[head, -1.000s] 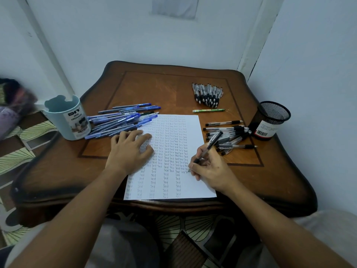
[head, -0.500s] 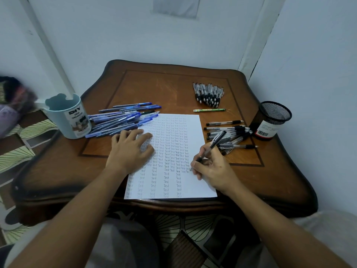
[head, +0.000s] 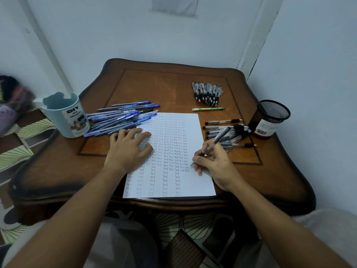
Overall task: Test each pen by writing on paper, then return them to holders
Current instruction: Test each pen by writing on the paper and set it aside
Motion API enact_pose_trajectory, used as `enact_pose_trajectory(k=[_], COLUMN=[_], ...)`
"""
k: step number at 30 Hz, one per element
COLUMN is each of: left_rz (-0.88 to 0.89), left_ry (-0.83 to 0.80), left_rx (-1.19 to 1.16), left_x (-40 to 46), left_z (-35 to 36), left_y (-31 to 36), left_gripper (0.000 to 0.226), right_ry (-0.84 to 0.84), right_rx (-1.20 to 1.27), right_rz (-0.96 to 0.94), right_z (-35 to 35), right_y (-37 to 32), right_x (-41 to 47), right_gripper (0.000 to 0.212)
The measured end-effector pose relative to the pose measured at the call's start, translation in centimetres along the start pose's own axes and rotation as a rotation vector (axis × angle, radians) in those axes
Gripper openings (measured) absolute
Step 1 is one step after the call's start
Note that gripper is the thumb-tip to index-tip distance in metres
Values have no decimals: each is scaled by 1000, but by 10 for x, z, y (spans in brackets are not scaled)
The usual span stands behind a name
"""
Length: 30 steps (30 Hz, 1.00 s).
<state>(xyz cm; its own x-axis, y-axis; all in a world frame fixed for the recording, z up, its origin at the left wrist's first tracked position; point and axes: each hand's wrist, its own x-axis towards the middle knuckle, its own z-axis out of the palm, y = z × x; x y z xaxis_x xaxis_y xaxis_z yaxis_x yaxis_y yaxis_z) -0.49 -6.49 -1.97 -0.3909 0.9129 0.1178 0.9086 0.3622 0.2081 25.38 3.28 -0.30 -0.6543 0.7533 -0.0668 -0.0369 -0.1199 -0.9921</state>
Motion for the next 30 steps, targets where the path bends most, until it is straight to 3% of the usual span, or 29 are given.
enact_pose_trajectory(k=[2,6,9,20,22,25,27,30], left_rz=[1,-1,-5,-11,-8,-7,-4,-3], left_ry=[-1,0,5,-11,-15,-6,-7,-7], left_rx=[4,5,2,-2,-4,-10,-13,-17], left_x=[0,1,1,0,-2,-5,-4,-2], left_z=[0,1,1,1,2,1,0,-1], left_y=[0,1,1,2,2,2,3,4], left_gripper=[68,63,61,58,61,66,68,69], right_ry=[11,57,63,122,129,83,59,93], right_rx=[79,169,183,201,189,103,32,-77], right_rz=[24,100,124,182,214,294,306,234], right_z=[2,4,3,5,6,7,4,-4], right_y=[-4,-9,-10,-11,-13,-26,-43,-75], right_x=[2,6,7,6,6,11,25,56], right_gripper=[11,47,55,51,40,4,22,28])
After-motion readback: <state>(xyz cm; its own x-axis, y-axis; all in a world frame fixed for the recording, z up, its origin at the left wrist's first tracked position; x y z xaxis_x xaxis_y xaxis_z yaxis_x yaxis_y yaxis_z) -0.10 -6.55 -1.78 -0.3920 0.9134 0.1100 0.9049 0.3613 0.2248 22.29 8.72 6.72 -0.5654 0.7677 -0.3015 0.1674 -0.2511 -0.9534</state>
